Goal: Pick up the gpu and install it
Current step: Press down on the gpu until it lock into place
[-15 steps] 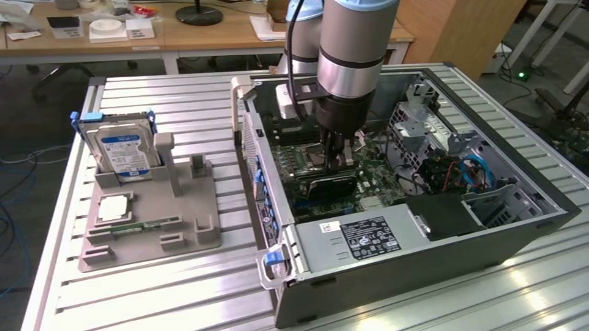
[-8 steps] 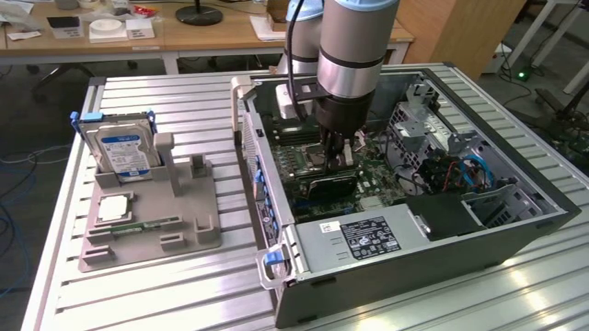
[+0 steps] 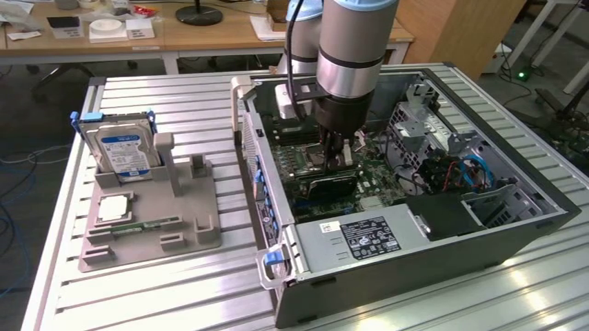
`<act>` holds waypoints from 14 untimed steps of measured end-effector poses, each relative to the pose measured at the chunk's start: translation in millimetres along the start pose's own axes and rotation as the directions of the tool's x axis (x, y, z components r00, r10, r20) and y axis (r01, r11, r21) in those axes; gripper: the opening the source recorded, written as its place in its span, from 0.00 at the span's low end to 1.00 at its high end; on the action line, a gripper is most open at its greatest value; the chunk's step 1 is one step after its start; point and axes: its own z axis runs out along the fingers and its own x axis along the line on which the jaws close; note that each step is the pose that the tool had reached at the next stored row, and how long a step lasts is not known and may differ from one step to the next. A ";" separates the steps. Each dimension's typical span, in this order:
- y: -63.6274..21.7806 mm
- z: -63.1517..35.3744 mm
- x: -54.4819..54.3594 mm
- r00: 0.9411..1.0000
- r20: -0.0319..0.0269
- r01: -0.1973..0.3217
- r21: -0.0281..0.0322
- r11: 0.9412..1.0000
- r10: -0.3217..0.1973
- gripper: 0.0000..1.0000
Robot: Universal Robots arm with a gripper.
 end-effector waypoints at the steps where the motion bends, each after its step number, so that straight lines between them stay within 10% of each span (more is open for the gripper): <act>1: 0.0 0.0 0.0 1.000 0.000 0.000 0.000 1.000 0.000 0.11; 4: 0.0 0.0 0.0 1.000 0.000 0.000 -0.001 1.000 0.000 0.11; 10: 0.6 0.9 0.1 1.000 -0.008 -0.003 -0.075 0.997 0.002 0.11; 14: 4.1 3.6 0.4 1.000 -0.008 -0.003 -0.084 0.996 0.003 0.11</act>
